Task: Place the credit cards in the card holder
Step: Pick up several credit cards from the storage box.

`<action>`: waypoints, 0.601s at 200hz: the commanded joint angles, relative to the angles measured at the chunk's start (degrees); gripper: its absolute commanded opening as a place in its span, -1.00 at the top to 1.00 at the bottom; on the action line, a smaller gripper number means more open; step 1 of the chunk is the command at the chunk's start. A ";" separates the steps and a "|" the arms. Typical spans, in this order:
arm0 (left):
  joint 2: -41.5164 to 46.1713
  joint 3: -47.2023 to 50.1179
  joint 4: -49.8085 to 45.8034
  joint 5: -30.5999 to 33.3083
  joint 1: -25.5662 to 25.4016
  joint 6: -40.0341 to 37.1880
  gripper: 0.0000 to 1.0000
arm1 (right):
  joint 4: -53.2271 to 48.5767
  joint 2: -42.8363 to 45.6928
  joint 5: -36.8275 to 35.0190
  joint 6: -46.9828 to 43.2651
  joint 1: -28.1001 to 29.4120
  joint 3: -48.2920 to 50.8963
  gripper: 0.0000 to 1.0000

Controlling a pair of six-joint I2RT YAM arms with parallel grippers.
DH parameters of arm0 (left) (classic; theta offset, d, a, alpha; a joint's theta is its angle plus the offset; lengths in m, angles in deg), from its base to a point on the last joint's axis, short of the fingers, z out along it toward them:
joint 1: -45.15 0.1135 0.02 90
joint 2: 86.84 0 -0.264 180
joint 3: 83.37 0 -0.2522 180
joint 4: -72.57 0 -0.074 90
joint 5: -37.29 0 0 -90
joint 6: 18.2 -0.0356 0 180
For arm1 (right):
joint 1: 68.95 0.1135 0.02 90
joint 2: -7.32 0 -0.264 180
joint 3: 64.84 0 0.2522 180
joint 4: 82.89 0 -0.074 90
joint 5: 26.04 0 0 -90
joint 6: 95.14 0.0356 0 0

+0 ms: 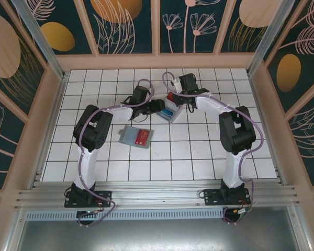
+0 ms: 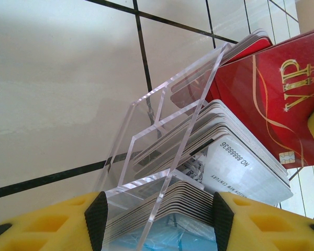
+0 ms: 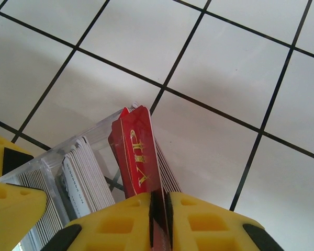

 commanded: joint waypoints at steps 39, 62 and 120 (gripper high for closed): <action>-0.51 -0.13 -5.78 -0.98 -0.36 -0.36 -0.14 | 0.15 1.79 -0.50 -0.79 -0.35 -0.45 0.63; -0.44 -0.12 -5.87 -1.08 -0.36 -0.39 -0.14 | 0.23 1.79 -0.42 -0.56 -0.32 -0.26 0.70; -0.22 0.41 -5.61 -1.06 -0.36 -0.37 -0.14 | 0.97 4.18 1.29 0.52 -0.40 0.40 0.80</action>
